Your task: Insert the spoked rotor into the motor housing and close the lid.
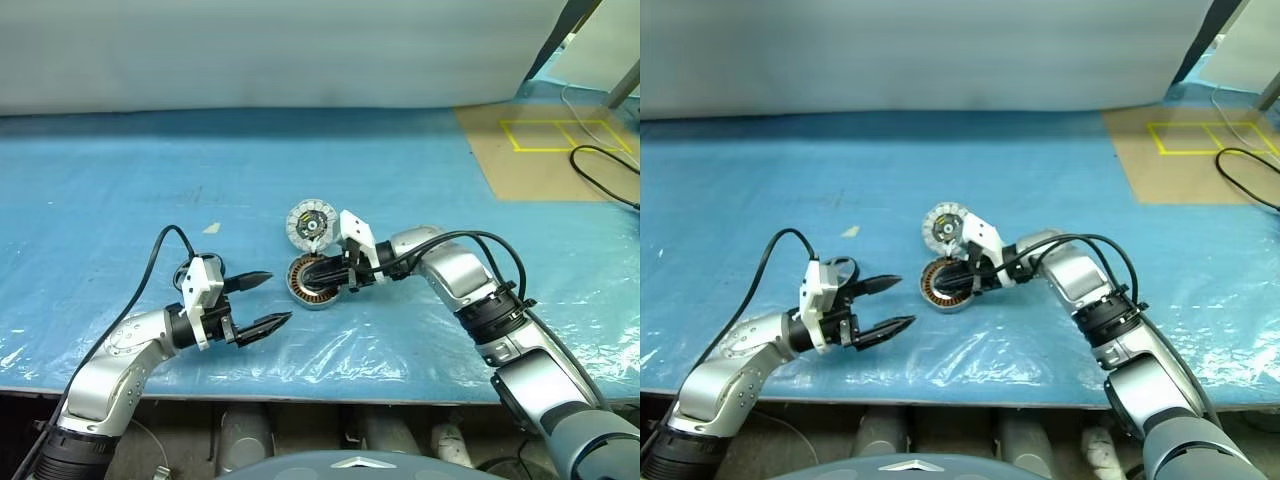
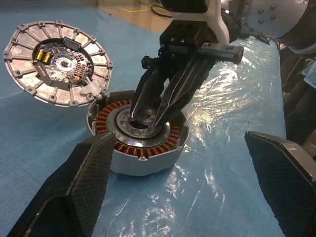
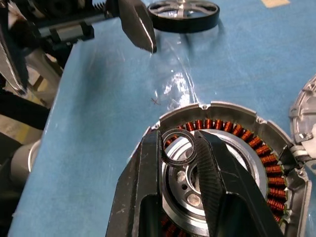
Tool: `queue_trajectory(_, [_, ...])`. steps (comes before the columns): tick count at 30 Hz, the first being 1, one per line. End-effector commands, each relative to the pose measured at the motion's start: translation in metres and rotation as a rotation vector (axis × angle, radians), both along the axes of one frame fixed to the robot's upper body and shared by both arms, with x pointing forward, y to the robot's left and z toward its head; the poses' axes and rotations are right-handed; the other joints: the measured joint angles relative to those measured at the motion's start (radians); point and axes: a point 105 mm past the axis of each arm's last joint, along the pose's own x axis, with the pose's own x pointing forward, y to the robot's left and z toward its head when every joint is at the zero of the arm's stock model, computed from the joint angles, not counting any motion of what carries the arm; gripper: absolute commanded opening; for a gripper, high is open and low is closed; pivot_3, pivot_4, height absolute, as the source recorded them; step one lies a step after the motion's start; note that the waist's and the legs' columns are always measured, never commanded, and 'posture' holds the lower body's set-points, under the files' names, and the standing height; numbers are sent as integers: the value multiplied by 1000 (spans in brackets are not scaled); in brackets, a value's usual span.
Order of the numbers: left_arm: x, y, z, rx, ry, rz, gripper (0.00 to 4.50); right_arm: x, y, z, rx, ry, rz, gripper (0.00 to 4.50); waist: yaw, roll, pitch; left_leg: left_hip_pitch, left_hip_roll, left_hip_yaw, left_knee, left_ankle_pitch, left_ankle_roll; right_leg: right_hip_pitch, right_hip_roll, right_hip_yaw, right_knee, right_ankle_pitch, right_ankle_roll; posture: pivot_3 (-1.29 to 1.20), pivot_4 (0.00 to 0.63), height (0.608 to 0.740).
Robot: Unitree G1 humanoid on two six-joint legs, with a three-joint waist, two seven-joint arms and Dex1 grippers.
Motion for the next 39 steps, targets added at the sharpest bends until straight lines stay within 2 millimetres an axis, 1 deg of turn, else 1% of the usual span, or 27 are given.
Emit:
queue_trajectory(1, [-3, -3, 8, -8, -44, -7, 4446, 5, 0, 10, 21, -47, 6, 594, 0, 0, 0, 0, 0, 0, 0, 0, 0, 0, 0, 0, 0, 0, 0, 0, 150, 740])
queue_trajectory(5, [-5, -2, 7, -5, -41, -3, 4446, 8, -4, 14, 19, -58, 7, 594, 0, 0, 0, 0, 0, 0, 0, 0, 0, 0, 0, 0, 0, 0, 0, 0, 150, 740])
queue_trajectory(12, [-4, -3, 6, -6, -40, -4, 4446, 6, -5, 12, 7, -80, 16, 594, 0, 0, 0, 0, 0, 0, 0, 0, 0, 0, 0, 0, 0, 0, 0, 0, 150, 740])
queue_trajectory(17, [-4, -4, 4, -1, -41, -9, 4446, 11, -6, 1, -24, -102, -21, 594, 0, 0, 0, 0, 0, 0, 0, 0, 0, 0, 0, 0, 0, 0, 0, 0, 150, 740])
queue_trajectory(22, [-4, -4, 4, -2, -41, -10, 4446, 15, -8, -4, -31, -100, -47, 594, 0, 0, 0, 0, 0, 0, 1, 0, 0, 0, 0, 0, 1, 0, 0, 0, 150, 740])
queue_trajectory(27, [-3, -3, 4, 1, -40, -9, 4446, 12, -9, -4, -31, -93, -35, 594, 0, 0, 0, 1, 0, 0, 2, 0, 0, 0, 0, 0, 2, 0, 0, 0, 150, 740])
queue_trajectory(33, [-2, -3, 3, -3, -40, -7, 4446, 15, -11, 1, -26, -95, -38, 594, 0, 0, 0, 1, 0, 0, 2, 0, 0, 0, 0, 0, 3, 0, 0, 0, 150, 740])
queue_trajectory(39, [-1, -5, 3, -6, -42, -8, 4446, 13, -12, -2, -41, -99, -28, 594, 0, 0, 0, 1, 0, 0, 3, 0, 0, 0, 0, 0, 3, 0, 0, 0, 150, 740])
